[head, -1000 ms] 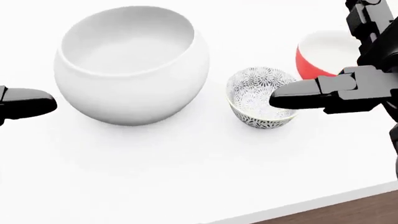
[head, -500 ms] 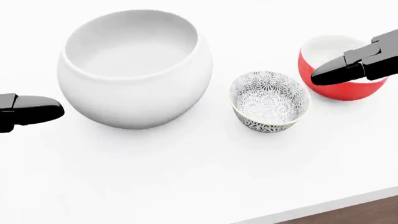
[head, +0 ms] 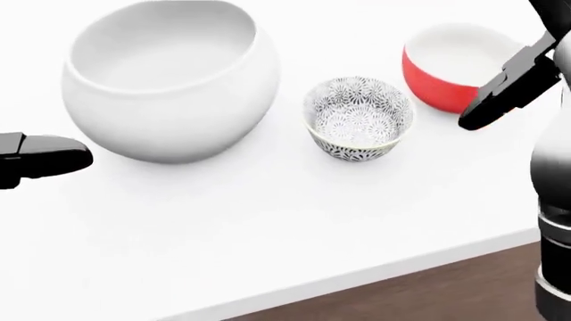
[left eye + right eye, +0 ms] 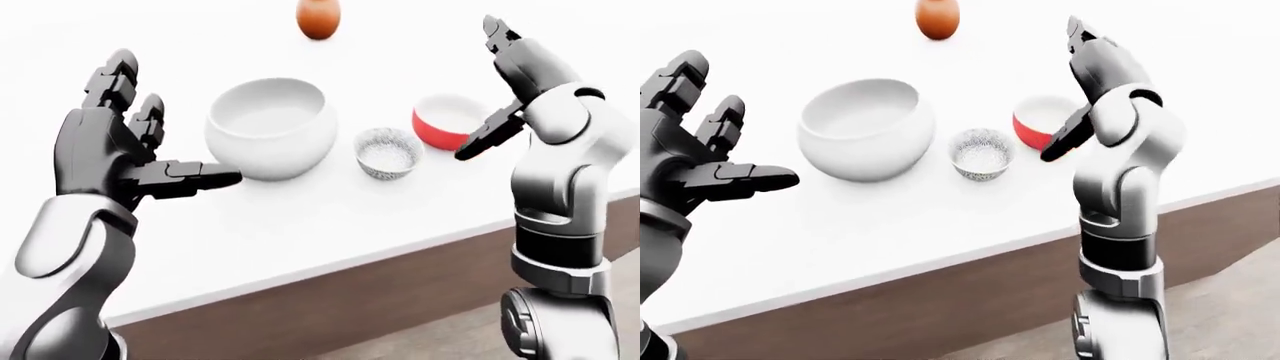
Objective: Stack the bowls from largest to smallest.
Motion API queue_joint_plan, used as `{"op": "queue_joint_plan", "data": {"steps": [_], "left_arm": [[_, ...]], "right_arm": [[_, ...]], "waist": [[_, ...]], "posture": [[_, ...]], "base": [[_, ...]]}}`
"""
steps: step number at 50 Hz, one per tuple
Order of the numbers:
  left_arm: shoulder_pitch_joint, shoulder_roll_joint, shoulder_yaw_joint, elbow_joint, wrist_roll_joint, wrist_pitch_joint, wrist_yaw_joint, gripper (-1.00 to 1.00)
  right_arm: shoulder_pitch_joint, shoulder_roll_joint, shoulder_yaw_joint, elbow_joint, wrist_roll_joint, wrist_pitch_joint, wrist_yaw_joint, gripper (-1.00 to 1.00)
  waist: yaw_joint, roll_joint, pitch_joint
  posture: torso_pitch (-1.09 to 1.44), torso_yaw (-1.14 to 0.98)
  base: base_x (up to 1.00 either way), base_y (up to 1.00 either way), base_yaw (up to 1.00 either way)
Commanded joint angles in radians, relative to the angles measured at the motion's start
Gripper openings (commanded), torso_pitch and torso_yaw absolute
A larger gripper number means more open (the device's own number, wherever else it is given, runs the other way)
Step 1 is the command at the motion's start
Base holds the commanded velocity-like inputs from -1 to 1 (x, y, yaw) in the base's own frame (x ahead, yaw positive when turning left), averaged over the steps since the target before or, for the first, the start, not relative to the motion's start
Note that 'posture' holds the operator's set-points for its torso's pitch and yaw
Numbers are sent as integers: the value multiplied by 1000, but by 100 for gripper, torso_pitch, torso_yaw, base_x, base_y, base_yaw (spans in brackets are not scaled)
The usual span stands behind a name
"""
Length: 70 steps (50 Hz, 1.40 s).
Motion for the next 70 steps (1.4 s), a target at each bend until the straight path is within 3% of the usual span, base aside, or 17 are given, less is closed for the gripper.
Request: {"op": "queue_joint_plan", "data": {"steps": [1,6,9,20,27,33,42,45,50,60,66,70], "left_arm": [[-22,12,17,-22,2,-27,0,100],[3,6,8,-5,28,-67,-23,100],[5,6,29,-1,22,-65,-30,100],[14,22,49,-7,-11,-67,-17,100],[21,28,48,-7,-18,-73,-11,100],[22,35,37,5,-9,-84,-15,100],[9,28,24,10,20,-77,-30,100],[14,23,25,11,29,-80,-37,100],[14,19,30,7,31,-76,-41,100],[24,15,36,7,39,-83,-51,100],[23,19,48,-7,26,-69,-46,100],[26,22,53,-15,18,-64,-44,100]], "right_arm": [[-38,-1,-5,12,-3,-41,-61,100],[-64,13,13,144,-1,-83,-155,100],[-73,19,20,235,-6,-117,-223,100],[-63,13,21,314,-15,-139,-269,100],[-56,0,18,389,-5,-151,-313,55],[-85,3,28,486,-1,-169,-366,37],[-78,1,50,608,-12,-201,-430,27],[-69,6,51,641,-12,-213,-443,-25],[-66,10,55,633,-20,-207,-415,-100],[-120,-24,36,480,-58,-157,-287,-100],[-226,-40,37,401,-96,-148,-198,-100],[-302,-15,52,370,-124,-150,-150,-100]], "waist": [[2,-2,-25],[1,-1,-29],[2,0,-31],[6,-3,-36],[6,-6,-39],[5,-4,-39],[6,-8,-41],[6,-9,-39],[7,-12,-40],[14,-13,-40],[11,-4,-33],[6,4,-29]], "posture": [[0,0],[0,0],[0,0],[0,0],[0,0],[0,0],[0,0],[0,0],[0,0],[0,0],[0,0],[0,0]], "base": [[0,0,0],[0,0,0],[0,0,0],[0,0,0],[0,0,0],[0,0,0],[0,0,0],[0,0,0],[0,0,0],[0,0,0],[0,0,0],[0,0,0]]}}
